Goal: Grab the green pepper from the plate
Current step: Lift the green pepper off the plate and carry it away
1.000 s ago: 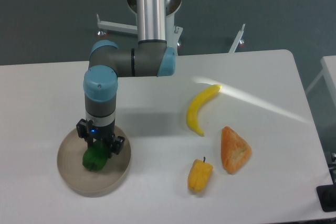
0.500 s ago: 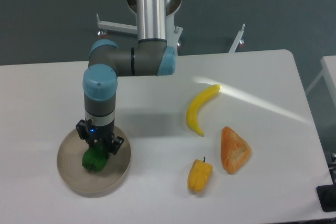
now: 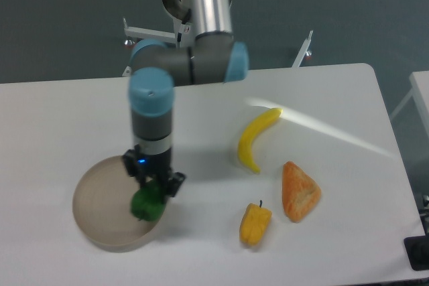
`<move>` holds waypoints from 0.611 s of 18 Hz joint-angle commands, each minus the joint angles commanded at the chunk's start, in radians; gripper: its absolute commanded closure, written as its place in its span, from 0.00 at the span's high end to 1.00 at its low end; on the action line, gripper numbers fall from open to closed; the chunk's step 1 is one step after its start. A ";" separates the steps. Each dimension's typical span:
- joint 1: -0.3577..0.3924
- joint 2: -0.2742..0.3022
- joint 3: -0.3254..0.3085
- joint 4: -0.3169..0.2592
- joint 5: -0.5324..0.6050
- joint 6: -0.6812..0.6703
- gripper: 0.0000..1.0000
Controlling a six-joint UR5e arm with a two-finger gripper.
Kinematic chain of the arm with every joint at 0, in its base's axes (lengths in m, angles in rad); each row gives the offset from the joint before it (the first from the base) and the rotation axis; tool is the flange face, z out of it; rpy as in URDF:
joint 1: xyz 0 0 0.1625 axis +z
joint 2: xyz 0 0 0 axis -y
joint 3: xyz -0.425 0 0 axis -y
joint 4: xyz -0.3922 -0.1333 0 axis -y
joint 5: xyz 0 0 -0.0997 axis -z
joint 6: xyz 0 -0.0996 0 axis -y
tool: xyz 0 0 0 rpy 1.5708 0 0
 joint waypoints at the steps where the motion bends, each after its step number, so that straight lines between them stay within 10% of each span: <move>1: 0.028 0.002 0.018 -0.020 0.002 0.037 0.30; 11: 0.144 0.009 0.040 -0.078 0.003 0.227 0.30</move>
